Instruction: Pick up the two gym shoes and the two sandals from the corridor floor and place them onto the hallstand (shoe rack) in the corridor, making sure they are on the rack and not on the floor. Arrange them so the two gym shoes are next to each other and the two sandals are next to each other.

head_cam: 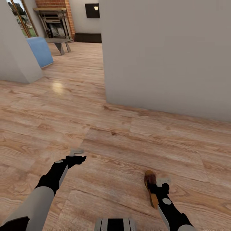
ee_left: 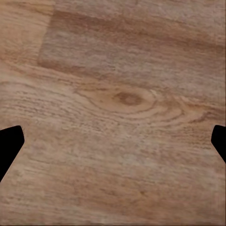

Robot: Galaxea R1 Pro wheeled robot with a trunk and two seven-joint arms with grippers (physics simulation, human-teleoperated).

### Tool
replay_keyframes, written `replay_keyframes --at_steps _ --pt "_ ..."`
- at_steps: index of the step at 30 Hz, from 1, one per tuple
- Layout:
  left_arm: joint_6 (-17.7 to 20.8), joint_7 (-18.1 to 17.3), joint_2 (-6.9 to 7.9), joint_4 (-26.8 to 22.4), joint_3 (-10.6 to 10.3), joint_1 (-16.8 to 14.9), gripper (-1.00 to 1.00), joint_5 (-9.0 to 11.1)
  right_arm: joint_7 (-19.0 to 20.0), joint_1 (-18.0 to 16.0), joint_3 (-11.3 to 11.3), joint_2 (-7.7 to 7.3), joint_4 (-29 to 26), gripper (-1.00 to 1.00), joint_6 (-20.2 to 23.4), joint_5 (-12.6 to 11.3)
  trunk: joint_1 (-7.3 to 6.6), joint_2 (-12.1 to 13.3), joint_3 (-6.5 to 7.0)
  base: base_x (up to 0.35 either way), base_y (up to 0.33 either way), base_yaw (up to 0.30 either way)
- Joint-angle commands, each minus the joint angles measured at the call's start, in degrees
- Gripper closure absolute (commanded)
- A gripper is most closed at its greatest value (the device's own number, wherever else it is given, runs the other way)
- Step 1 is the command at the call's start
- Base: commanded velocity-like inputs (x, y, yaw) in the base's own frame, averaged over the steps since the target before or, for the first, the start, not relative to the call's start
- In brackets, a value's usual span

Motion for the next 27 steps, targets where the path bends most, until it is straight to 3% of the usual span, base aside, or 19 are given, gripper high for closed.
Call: replay_keyframes --at_steps 1,27 --pt "0.24 -0.54 -0.04 -0.09 0.35 -0.01 -1.00 -0.58 0.00 -0.04 -0.40 0.07 0.05 -1.00 -0.20 0.60 0.01 -0.03 -0.36 0.000 0.000 0.083" --pt "0.24 -0.61 -0.16 -0.08 0.25 -0.06 -1.00 -0.54 -0.01 -0.04 -0.59 -0.24 0.25 -1.00 -0.41 0.59 0.68 -0.38 -8.43 0.000 0.000 0.079"
